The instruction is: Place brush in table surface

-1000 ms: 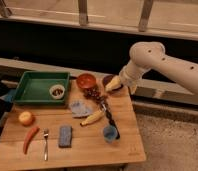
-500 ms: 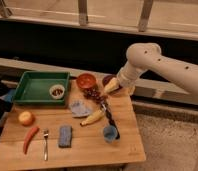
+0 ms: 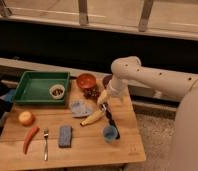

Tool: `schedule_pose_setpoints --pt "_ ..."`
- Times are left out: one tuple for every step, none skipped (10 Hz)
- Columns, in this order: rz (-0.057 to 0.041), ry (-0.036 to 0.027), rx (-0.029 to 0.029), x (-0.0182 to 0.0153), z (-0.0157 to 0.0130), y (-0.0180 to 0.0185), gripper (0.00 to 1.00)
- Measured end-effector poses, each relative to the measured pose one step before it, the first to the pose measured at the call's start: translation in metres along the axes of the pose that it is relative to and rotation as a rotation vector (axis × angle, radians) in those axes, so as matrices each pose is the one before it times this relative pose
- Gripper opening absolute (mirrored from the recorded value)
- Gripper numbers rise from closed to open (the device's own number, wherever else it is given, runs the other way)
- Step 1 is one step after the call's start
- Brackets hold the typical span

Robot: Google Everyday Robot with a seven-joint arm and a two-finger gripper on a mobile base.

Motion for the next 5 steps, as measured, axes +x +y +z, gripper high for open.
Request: schedule_pose_setpoints --pt "0.00981 0.02286 0.00666 0.00215 0.00946 -0.00405 0.8" --pt "0.00711 0.02046 -0.00104 0.00319 0.01103 -0.00262 0.8" --pt "-0.0007 0.0044 0.00064 0.00026 0.00182 0.00081 0.8" --pt "-0.00048 -0.00089 -0.00143 -0.00009 -0.00032 0.00078 0.8" --pt "0.00201 -0.00015 0.00075 0.00024 0.00004 -0.00142 0.8"
